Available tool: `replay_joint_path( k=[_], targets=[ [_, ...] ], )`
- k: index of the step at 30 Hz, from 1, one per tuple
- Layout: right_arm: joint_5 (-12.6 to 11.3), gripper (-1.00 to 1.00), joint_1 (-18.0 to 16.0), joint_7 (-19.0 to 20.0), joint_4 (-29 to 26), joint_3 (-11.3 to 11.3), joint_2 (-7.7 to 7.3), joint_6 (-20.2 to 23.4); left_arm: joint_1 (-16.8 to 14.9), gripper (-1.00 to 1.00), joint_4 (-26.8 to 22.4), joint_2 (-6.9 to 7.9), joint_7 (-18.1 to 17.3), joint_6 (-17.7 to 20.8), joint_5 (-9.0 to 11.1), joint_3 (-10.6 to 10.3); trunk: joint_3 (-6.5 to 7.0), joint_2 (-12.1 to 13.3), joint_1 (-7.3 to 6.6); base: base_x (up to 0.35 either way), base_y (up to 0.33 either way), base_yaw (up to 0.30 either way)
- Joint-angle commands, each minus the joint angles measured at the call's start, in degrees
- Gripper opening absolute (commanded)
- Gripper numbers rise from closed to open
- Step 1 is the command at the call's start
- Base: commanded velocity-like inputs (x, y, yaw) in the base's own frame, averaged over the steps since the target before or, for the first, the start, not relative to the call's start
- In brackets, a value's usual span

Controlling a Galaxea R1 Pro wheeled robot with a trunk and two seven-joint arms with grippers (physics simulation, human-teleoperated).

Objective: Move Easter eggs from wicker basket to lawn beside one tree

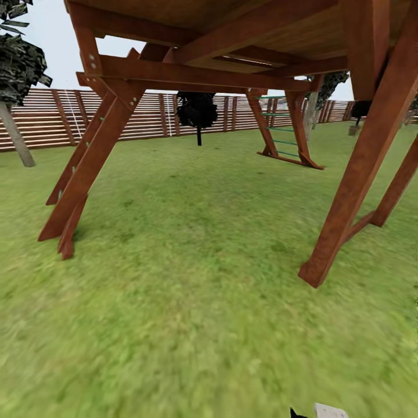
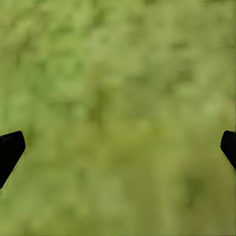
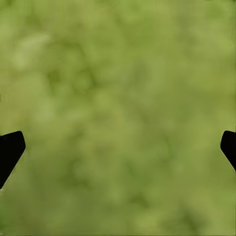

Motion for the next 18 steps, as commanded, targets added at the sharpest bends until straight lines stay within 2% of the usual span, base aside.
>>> replay_joint_path(
  k=[1,7,18],
  targets=[
    [-0.41,1.00,-0.03,0.01,0.04,0.01,0.00,-0.20,-0.02,1.00,0.04,0.01,0.18,-0.18,-0.04,-0.06,-0.05,-0.02,0.02,0.270,0.214,-0.247],
    [-0.41,1.00,-0.03,0.01,0.04,0.01,0.00,-0.20,-0.02,1.00,0.05,-0.04,0.18,-0.17,-0.04,-0.06,-0.05,-0.02,0.02,0.269,0.214,-0.192],
    [-0.41,1.00,-0.03,0.01,0.04,0.01,0.04,-0.23,-0.02,1.00,0.05,-0.59,0.17,-0.19,-0.15,-0.06,-0.05,-0.02,0.02,0.268,0.215,-0.010]
  ],
)
